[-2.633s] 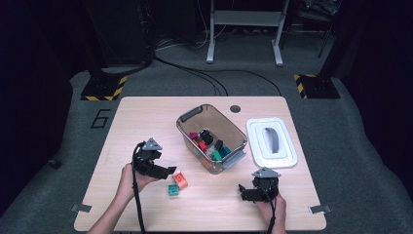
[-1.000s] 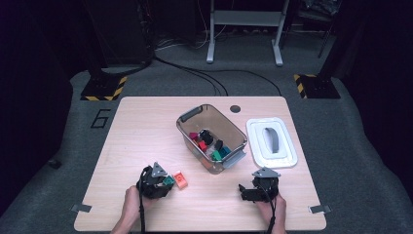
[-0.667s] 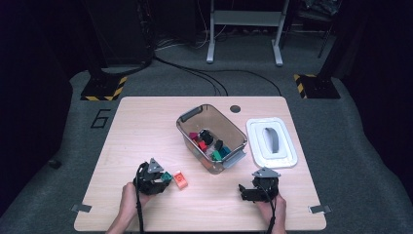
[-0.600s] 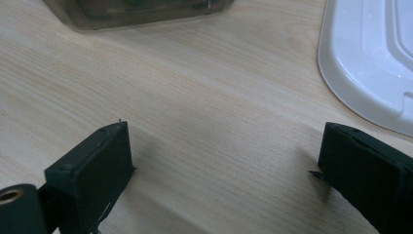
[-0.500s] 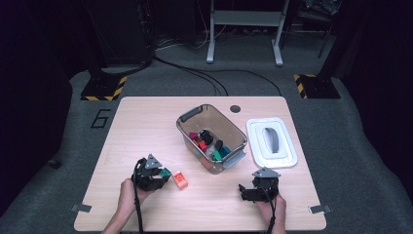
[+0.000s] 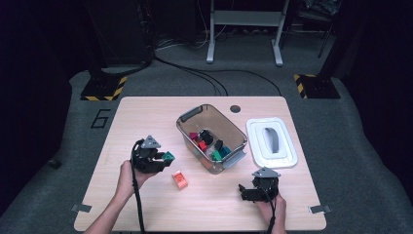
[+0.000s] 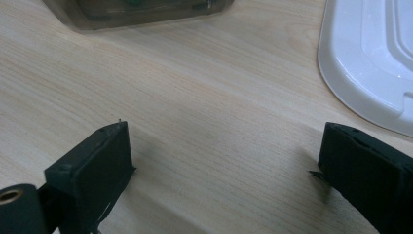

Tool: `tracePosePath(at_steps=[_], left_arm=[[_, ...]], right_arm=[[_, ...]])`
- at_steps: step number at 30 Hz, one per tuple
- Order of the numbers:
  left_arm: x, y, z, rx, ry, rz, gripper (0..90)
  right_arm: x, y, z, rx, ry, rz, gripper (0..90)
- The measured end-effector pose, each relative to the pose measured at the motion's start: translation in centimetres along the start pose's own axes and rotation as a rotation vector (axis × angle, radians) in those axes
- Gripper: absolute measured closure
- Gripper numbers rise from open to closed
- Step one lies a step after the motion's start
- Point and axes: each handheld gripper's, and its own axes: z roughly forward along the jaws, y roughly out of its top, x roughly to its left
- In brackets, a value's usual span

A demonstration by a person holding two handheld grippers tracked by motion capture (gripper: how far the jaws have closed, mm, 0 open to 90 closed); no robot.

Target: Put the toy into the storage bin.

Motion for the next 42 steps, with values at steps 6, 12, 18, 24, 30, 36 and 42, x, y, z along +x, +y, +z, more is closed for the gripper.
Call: tracePosePath(at_steps=[6,12,18,24,30,36,42], left_arm=[[-1.0,2.8,-0.7,-0.025,-0.014,0.038,59.2],[-1.5,5.3,-0.4,-0.024,-0.037,0.064,59.1],[-2.0,7.2,0.2,-0.025,-0.07,0.077,59.1],[-3.1,9.2,1.3,-0.018,-0.112,0.099,59.1],[-4.2,10.4,2.9,-0.002,-0.163,0.103,59.1],[-5.2,10.9,4.0,0.029,-0.193,0.13,59.0],[-6.1,11.2,4.7,0.057,-0.211,0.157,59.1]], right_arm=[[0.0,0.0,0.0,-0.002,-0.004,0.003,4.6],[0.0,0.0,0.0,-0.001,-0.001,0.002,4.6],[0.0,0.0,0.0,-0.002,-0.004,0.003,4.6],[0.0,0.0,0.0,-0.002,-0.004,0.002,4.6],[0.0,0.0,0.0,0.0,-0.002,0.0,4.6],[0.0,0.0,0.0,-0.001,-0.003,0.001,4.6],[0.0,0.0,0.0,-0.001,0.0,0.0,4.6]])
